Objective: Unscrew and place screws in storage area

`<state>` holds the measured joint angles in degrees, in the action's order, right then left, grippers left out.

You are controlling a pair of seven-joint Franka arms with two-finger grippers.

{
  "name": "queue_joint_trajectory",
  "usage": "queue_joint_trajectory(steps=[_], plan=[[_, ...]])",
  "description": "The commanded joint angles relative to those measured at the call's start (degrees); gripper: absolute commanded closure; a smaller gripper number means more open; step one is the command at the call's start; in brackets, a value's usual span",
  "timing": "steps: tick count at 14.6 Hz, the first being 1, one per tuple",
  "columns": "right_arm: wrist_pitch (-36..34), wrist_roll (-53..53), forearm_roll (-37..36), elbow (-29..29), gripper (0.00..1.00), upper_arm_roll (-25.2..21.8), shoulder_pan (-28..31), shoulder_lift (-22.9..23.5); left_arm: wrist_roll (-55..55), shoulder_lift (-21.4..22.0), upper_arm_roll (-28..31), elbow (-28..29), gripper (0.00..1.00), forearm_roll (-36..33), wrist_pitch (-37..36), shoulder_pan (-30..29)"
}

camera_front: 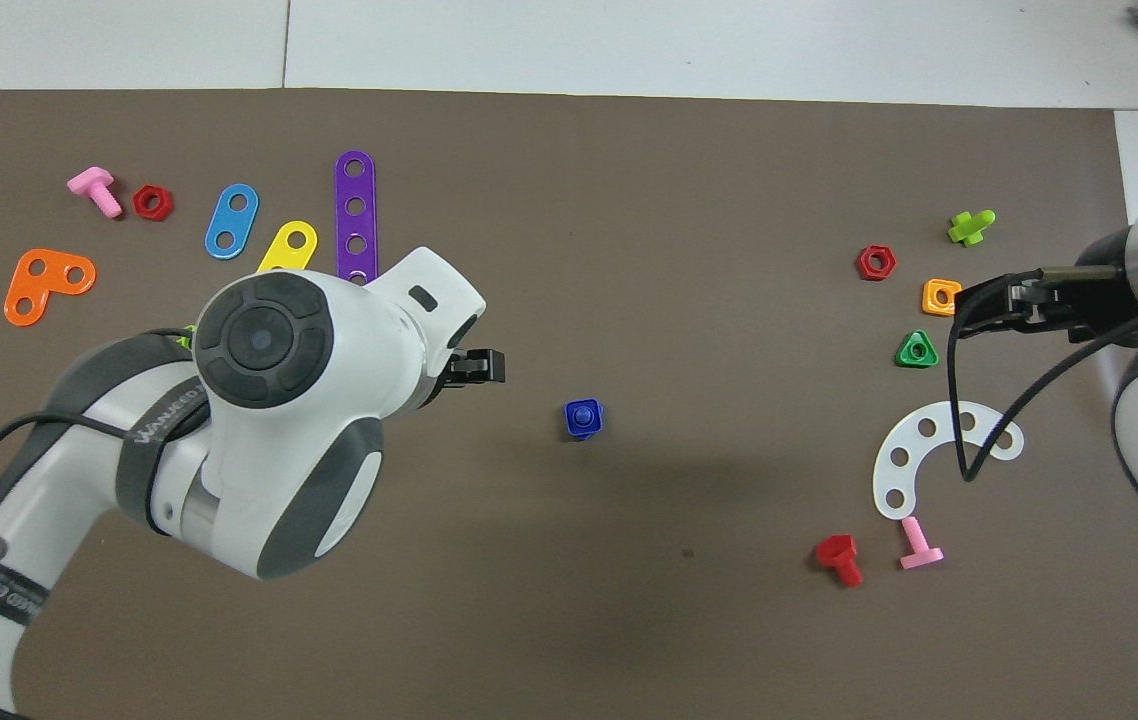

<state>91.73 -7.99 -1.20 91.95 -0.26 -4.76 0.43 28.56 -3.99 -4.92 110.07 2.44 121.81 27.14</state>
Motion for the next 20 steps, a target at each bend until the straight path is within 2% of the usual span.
queue_joint_trajectory(steps=[1, 7, 10, 20], plan=[[-0.4, 1.2, 1.1, 0.6, 0.00, 0.3, 0.7, -0.7, 1.8, -1.5, 0.9, 0.4, 0.11, 0.8, 3.7, 2.8], [-0.4, 1.2, 1.1, 0.6, 0.00, 0.3, 0.7, -0.7, 3.9, -9.2, 1.0, -1.9, 0.14, 0.8, 9.0, 6.6], [-0.4, 1.2, 1.0, 0.6, 0.00, 0.3, 0.7, -0.7, 7.1, -15.7, 1.3, -5.6, 0.15, 0.4, 10.1, 10.1], [-0.4, 1.2, 1.1, 0.6, 0.00, 0.3, 0.7, -0.7, 7.3, -19.7, 1.3, -5.5, 0.23, 0.0, 13.5, 12.5]])
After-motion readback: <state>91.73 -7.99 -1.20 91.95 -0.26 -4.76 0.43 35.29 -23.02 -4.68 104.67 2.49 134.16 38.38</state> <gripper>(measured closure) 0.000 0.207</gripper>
